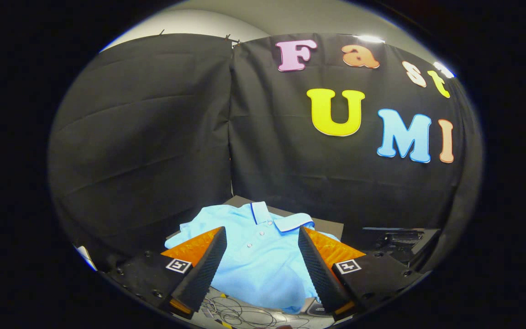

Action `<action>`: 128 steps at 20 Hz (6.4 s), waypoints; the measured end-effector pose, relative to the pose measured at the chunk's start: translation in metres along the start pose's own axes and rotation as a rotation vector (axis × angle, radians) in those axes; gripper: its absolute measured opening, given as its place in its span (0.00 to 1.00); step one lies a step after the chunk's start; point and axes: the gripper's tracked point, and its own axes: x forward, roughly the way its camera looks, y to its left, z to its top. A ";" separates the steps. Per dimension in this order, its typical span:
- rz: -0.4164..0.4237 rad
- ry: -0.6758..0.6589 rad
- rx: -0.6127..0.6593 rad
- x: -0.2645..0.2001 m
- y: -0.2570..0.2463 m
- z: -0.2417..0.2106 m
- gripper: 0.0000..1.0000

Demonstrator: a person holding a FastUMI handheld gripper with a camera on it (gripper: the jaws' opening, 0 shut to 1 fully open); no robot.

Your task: Put the clothes into the washing machine and then close the washing machine lid.

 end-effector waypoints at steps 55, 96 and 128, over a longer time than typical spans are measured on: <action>0.013 0.378 -0.139 0.137 0.015 -0.102 0.70; 0.068 -0.108 0.088 0.019 -0.031 0.064 0.01; -0.382 -0.152 0.232 -0.144 -0.327 0.019 0.01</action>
